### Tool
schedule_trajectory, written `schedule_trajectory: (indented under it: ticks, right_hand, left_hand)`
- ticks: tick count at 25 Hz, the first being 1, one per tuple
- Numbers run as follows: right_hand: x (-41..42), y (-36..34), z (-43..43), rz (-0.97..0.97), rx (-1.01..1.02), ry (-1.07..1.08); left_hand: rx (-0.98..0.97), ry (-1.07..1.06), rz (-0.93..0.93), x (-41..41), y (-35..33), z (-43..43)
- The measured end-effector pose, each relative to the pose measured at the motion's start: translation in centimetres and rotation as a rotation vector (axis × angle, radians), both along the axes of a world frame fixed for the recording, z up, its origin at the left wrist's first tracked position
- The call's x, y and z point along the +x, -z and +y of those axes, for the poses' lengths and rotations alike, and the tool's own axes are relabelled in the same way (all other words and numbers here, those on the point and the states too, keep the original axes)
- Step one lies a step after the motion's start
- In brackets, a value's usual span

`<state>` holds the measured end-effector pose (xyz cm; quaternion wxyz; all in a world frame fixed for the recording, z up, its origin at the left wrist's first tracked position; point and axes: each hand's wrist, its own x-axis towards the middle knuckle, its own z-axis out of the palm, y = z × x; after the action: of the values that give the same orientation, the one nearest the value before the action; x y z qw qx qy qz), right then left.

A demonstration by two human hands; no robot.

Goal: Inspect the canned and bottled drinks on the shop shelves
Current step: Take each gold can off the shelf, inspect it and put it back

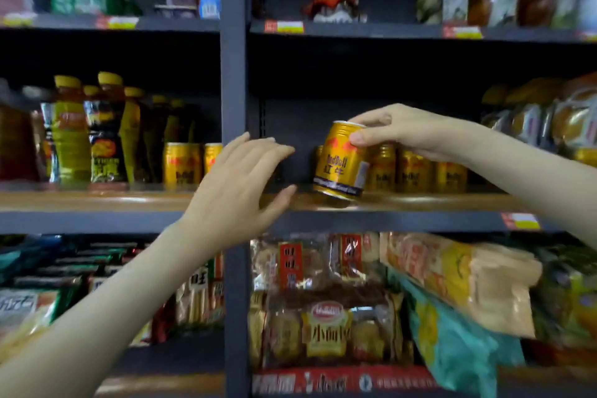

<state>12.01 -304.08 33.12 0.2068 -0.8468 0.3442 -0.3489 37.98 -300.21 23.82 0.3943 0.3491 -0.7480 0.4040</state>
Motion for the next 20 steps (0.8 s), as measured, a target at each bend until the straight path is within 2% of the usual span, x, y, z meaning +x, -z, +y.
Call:
schedule_trajectory:
  ticks: [3, 5, 7, 11, 17, 20]
  right_hand:
    - [-0.5, -2.1, -2.8, -0.010, 0.054, 0.003]
    - [-0.1, -2.8, -4.7, 0.020, 0.034, -0.004]
    - [0.6, -3.6, -6.7, 0.137, -0.002, 0.030]
    - [2.4, -4.1, -11.6, 0.520, -0.136, 0.186]
    - [3.2, -4.2, -16.1, 0.842, -0.217, 0.318]
    - [3.5, -4.1, -16.7, 0.938, -0.319, 0.348]
  left_hand:
    - [-0.075, -0.176, -0.214, 1.1, -0.8, -2.9]
    - [-0.115, -0.218, -0.301, 1.5, -0.8, -3.7]
    - [-0.152, -0.187, -0.307, 1.7, -0.9, -3.8]
    - [-0.169, -0.167, -0.315, 2.1, -0.8, -4.0]
    - [-0.157, -0.171, -0.325, 2.2, -0.7, -4.2]
    - [-0.167, -0.173, -0.324, 2.1, -0.9, -4.3]
